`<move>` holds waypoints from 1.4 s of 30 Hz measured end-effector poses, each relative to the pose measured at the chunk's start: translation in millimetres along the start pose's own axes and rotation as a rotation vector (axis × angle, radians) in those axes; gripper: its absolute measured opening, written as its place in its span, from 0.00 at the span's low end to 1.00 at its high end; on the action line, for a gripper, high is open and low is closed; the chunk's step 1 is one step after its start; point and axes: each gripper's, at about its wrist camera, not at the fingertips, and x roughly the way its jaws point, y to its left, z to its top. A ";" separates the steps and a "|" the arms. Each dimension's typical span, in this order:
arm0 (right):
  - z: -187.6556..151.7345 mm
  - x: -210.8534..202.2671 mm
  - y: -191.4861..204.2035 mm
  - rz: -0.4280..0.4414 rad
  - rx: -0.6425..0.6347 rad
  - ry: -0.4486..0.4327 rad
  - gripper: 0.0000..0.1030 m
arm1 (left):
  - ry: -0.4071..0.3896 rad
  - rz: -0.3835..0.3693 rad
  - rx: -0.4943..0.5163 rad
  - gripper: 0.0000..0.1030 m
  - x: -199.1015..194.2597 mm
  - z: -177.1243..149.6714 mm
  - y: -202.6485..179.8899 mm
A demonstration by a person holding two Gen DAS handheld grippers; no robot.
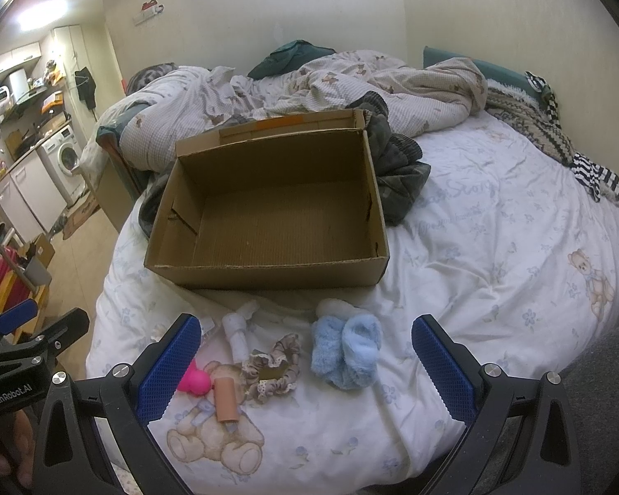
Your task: Organize soft objects
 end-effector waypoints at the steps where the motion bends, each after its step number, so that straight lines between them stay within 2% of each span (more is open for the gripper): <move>1: 0.0 0.0 0.1 -0.001 0.000 0.000 1.00 | 0.000 0.001 0.000 1.00 0.0 0.0 -0.1; 16: -0.5 -0.2 -0.1 0.000 -0.002 0.003 1.00 | -0.005 0.003 0.001 1.00 -1.0 -3.5 -2.8; 20: 1.0 2.2 1.6 0.007 -0.010 0.014 1.00 | 0.000 0.002 0.004 1.00 -2.2 5.7 -4.5; 25: 18.6 13.3 3.0 0.064 -0.011 0.092 1.00 | 0.037 0.014 0.007 1.00 3.0 23.3 -4.0; 28: 35.6 23.0 -7.4 0.113 0.046 0.161 1.00 | 0.070 0.019 -0.008 1.00 10.0 34.6 -0.8; 31: 48.8 38.7 -12.7 0.124 0.050 0.247 1.00 | 0.106 0.039 -0.001 1.00 20.6 48.0 1.4; 36: 54.2 76.6 -25.4 0.105 0.061 0.371 1.00 | 0.159 0.054 0.003 1.00 42.1 65.3 8.5; 42: 32.9 128.1 -37.8 0.032 0.061 0.531 1.00 | 0.279 0.057 -0.018 1.00 81.5 61.5 21.1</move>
